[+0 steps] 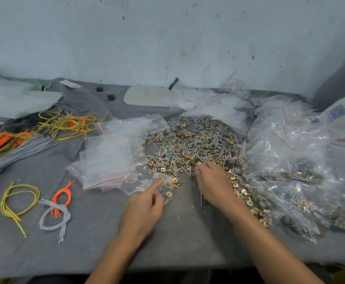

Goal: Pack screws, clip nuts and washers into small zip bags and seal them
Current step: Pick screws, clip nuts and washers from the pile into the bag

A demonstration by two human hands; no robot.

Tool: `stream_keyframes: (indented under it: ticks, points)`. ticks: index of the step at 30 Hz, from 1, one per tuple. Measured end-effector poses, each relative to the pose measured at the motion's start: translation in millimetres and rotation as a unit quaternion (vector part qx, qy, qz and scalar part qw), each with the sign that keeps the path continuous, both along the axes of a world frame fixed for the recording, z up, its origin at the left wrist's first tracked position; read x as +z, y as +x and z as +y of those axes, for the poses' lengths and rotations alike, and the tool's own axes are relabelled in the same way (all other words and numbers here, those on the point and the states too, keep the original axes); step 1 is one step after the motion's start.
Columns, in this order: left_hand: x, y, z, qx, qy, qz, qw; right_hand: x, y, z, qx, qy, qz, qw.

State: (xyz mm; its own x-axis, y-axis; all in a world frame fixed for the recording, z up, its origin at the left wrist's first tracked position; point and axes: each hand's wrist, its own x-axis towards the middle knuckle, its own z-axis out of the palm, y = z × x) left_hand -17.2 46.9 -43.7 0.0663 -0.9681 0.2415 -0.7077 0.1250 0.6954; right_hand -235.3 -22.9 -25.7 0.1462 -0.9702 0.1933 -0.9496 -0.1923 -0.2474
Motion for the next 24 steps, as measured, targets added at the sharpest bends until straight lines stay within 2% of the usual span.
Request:
stream_keyframes:
  ticks: [3,6,8,11,16,19,22,24]
  points:
    - [-0.5,0.1,-0.4,-0.003,0.002,0.003,1.000,7.0,1.4,6.3,0.006,0.010,-0.048,0.999]
    - [-1.4,0.7,-0.9,-0.004,-0.001,0.001,1.000,16.6,9.3,23.0,0.017,0.041,-0.219,0.975]
    - [-1.8,0.9,-1.4,-0.009,-0.002,-0.003,1.000,21.6,20.0,39.3,0.043,0.063,-0.271,0.960]
    - [-2.5,1.7,-1.3,-0.010,0.003,-0.007,1.000,20.3,40.0,56.6,0.105,0.076,-0.270,0.954]
    - [0.2,2.6,-0.6,-0.021,0.015,0.014,1.000,8.0,60.2,61.8,0.159,0.018,-0.165,0.973]
    - [-0.2,2.6,-1.3,-0.019,0.013,0.021,1.000,6.3,58.8,61.4,0.180,-0.001,-0.158,0.971]
    - [-1.1,2.2,-1.1,-0.011,0.006,0.022,1.000,11.3,45.2,52.2,0.124,-0.019,-0.196,0.973]
    - [-1.0,1.4,-0.9,-0.005,0.001,0.016,1.000,14.2,30.3,40.2,0.054,-0.031,-0.178,0.982]
